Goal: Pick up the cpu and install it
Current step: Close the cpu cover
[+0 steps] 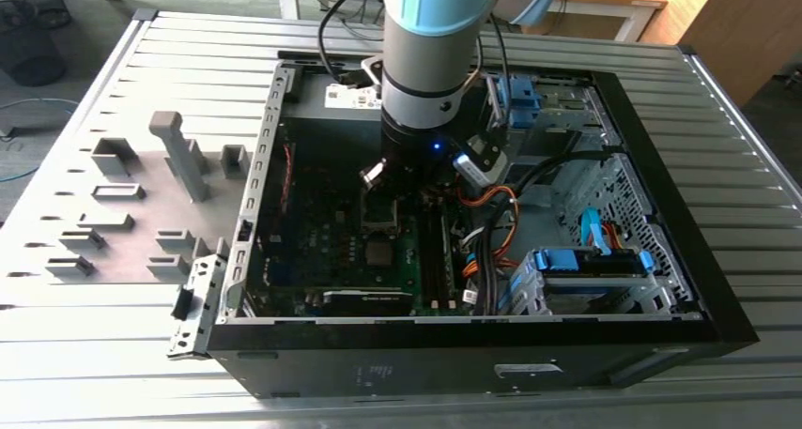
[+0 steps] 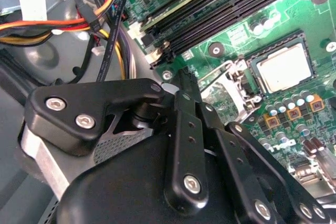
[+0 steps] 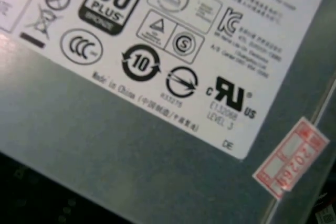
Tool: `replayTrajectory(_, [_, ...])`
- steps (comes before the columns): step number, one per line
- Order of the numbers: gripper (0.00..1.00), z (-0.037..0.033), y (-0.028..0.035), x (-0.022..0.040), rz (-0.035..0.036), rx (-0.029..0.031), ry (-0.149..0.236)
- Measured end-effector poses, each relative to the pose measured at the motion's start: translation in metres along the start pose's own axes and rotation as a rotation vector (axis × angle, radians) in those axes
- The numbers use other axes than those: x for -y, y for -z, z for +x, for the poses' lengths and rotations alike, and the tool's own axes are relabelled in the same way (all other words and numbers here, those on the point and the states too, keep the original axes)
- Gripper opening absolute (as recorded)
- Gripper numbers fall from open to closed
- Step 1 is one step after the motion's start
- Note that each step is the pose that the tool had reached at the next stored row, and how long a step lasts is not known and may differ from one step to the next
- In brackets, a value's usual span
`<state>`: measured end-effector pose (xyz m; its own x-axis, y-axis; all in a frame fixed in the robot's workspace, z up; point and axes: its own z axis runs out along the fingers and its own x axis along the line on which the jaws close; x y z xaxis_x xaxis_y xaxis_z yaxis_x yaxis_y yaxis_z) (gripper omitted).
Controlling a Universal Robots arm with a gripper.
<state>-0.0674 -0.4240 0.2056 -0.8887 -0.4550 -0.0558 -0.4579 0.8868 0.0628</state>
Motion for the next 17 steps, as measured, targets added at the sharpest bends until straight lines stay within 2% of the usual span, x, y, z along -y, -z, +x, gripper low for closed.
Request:
replayTrajectory(3, [0.11, 0.0003, 0.0011, -0.0002, -0.008, 0.007, 0.0])
replayTrajectory(5, [0.11, 0.0014, 0.0012, -0.0008, -0.0104, 0.0129, 0.0])
replayTrajectory(10, [0.11, 0.0044, 0.0008, -0.0023, -0.0073, 0.0254, 0.001])
replayTrajectory(13, [0.11, 0.0048, 0.0008, -0.0025, -0.0079, 0.0303, 0.002])
replayTrajectory(17, [0.11, 0.0047, 0.0041, -0.0027, -0.0156, 0.0345, 0.001])
